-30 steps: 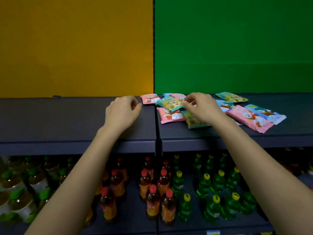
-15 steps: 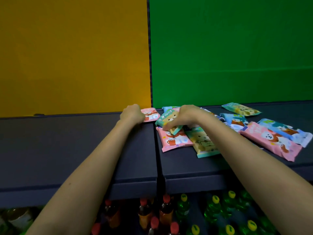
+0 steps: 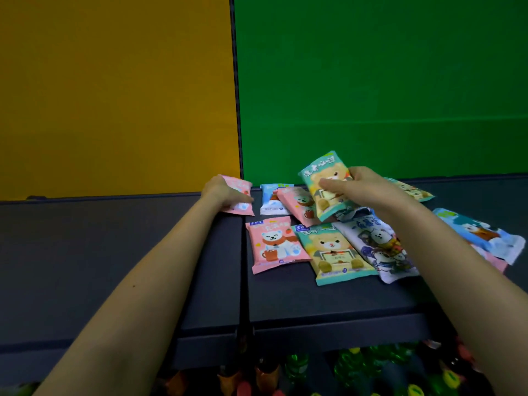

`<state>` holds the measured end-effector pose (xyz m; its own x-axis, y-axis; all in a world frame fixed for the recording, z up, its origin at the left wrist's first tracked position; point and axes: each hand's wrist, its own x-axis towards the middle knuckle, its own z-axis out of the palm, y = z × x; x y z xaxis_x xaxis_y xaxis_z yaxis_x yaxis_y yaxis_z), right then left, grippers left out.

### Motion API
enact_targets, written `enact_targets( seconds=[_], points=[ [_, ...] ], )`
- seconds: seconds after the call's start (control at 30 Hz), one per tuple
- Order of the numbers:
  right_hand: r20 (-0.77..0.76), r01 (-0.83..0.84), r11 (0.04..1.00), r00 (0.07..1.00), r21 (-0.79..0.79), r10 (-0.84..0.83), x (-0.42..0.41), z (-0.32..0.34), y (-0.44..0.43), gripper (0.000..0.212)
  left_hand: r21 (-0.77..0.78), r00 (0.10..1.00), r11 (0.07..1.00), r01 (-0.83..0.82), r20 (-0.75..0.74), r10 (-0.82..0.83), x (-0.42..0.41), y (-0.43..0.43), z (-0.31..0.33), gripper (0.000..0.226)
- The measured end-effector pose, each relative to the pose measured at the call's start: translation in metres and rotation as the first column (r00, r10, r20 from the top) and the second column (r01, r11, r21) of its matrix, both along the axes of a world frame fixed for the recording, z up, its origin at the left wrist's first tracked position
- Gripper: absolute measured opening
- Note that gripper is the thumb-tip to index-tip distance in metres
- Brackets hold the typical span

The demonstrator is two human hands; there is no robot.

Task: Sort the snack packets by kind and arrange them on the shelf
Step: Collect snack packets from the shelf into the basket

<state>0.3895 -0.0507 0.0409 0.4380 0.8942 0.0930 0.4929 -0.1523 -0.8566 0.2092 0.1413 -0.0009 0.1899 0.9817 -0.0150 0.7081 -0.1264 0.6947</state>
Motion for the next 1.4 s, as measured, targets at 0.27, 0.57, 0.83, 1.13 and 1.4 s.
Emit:
enact_targets(
  seconds=[0.27, 0.57, 0.83, 1.13, 1.4],
  points=[
    [-0.159, -0.045, 0.985, 0.985, 0.164, 0.071, -0.014, -0.007, -0.02, 0.035, 0.006, 0.861, 0.992, 0.123, 0.496, -0.109, -0.04, -0.048, 0.032, 0.018],
    [-0.254, -0.332, 0.891, 0.874, 0.31, 0.414, -0.097, -0.01, -0.047, 0.024, 0.204, 0.836, 0.967, -0.156, 0.548, 0.019, -0.185, -0.197, 0.038, 0.028],
    [-0.217, -0.661, 0.689, 0.656, 0.297, 0.723, -0.26, -0.053, -0.07, 0.019, 0.114, 0.707, 0.83, -0.546, 0.595, 0.383, -0.33, -0.349, -0.022, 0.016],
    [-0.311, -0.927, 0.357, 0.308, 0.115, 0.899, -0.476, -0.143, -0.128, 0.022, -0.091, 0.306, 0.468, -0.879, 0.645, 0.701, -0.484, -0.511, -0.11, 0.017],
    [-0.451, -0.983, 0.184, 0.176, -0.026, 0.875, -0.667, -0.243, -0.18, 0.018, -0.25, -0.028, 0.161, -0.955, 0.614, 0.789, -0.626, -0.595, -0.203, 0.025]
  ],
)
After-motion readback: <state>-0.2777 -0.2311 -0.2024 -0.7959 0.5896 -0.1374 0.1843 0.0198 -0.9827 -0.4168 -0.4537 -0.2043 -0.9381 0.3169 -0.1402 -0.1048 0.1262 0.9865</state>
